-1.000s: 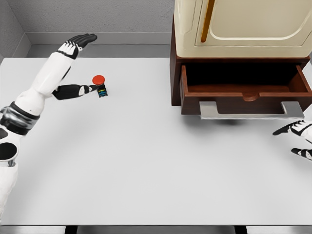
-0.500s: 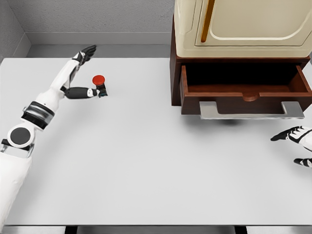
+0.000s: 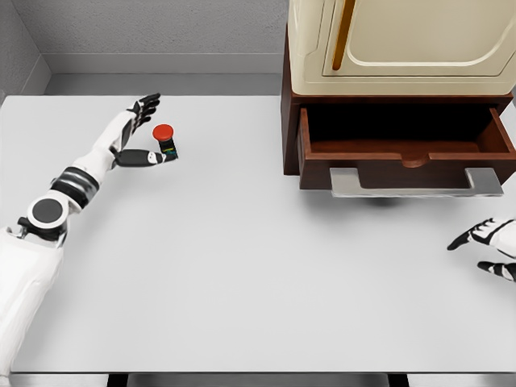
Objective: Put the switch into the drawer with left arm, and close the drawer with right arm
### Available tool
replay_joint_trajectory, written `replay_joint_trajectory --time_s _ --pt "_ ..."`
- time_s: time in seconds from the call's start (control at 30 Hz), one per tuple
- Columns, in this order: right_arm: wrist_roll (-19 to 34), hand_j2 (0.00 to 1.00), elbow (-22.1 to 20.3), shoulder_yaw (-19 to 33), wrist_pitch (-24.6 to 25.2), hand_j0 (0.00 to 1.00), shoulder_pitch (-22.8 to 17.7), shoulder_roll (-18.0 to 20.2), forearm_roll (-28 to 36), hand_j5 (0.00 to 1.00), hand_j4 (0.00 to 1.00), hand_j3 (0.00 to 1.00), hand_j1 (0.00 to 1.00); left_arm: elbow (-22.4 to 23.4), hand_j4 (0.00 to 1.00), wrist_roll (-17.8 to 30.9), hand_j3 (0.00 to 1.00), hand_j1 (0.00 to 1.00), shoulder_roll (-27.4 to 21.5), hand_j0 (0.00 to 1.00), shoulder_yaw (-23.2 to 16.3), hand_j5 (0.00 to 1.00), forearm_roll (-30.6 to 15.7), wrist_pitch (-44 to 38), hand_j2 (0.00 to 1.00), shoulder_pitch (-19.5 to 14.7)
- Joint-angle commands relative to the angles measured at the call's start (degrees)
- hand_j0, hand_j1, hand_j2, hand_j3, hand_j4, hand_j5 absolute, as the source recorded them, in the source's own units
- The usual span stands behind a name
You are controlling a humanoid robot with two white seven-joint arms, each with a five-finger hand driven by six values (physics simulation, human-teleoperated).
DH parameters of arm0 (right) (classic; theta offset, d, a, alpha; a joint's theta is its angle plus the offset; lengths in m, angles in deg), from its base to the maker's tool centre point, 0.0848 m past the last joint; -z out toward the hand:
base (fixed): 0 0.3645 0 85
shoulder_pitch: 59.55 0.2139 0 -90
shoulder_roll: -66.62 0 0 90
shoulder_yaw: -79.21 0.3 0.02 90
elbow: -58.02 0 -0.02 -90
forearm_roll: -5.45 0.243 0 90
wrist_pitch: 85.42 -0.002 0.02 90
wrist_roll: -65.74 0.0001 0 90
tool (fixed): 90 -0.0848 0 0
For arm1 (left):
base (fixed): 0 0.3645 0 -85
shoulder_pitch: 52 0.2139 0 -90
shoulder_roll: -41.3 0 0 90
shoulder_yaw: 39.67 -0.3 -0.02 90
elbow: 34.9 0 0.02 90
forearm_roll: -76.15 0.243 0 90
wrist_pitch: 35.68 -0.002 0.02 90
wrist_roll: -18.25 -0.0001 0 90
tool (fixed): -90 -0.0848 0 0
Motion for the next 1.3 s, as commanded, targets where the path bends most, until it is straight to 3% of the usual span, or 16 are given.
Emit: replay_joint_trajectory --time_s 0.0,0.13,0.3,0.33,0.57,0.63,0.9,1.07,1.27 --pt "1.8 0.65 0.3 0.0 0.1 0.65 0.0 -0.1 1.1 0.65 0.65 0.65 0.65 1.6 0.97 0.0 0.97 0.97 0.5 0.97 -0.2 0.97 -0.1 0.3 0.97 -0.1" --pt "1.8 0.65 0.7 0.0 0.1 0.65 0.0 0.4 1.0 0.65 0.65 0.65 0.65 6.2 0.97 0.0 0.97 0.97 2.3 0.97 -0.2 0.97 0.4 0.4 0.97 -2.5" --pt "1.6 0.64 0.4 -0.1 0.1 0.64 0.0 0.4 1.0 0.64 0.64 0.64 0.64 7.4 0.97 0.0 0.97 0.97 2.3 0.97 -1.0 0.97 0.4 0.3 0.97 -3.1" --pt "1.6 0.64 0.4 -0.1 0.1 0.64 -0.1 0.4 1.0 0.64 0.64 0.64 0.64 7.9 0.92 0.0 0.92 0.92 2.3 0.92 -1.0 0.92 0.5 0.4 0.92 -3.2" --pt "1.6 0.63 0.5 0.0 0.1 0.63 -0.4 0.4 1.1 0.63 0.63 0.63 0.63 12.9 0.87 -0.1 0.87 0.87 3.5 0.87 -1.1 0.87 1.9 1.0 0.87 -4.7" --pt "1.5 0.63 0.5 0.0 0.1 0.63 -0.4 0.4 1.1 0.63 0.63 0.63 0.63 13.7 0.78 -0.1 0.78 0.78 4.1 0.78 -1.0 0.78 2.1 1.1 0.78 -5.3" --pt "1.6 0.64 0.7 0.0 0.1 0.64 -0.4 0.5 1.0 0.64 0.64 0.64 0.64 13.6 0.62 -0.1 0.62 0.62 4.5 0.62 -1.0 0.62 2.2 1.1 0.62 -5.3" --pt "1.6 0.63 0.9 0.0 0.1 0.63 -0.4 0.4 1.0 0.63 0.63 0.63 0.63 13.5 0.44 -0.2 0.44 0.44 4.5 0.44 -1.0 0.44 2.0 1.1 0.44 -5.3" --pt "1.6 0.64 1.0 0.0 0.1 0.64 -0.4 0.4 1.0 0.64 0.64 0.64 0.64 10.2 0.43 -0.1 0.43 0.43 4.1 0.43 -0.7 0.43 1.9 1.9 0.43 -5.1"
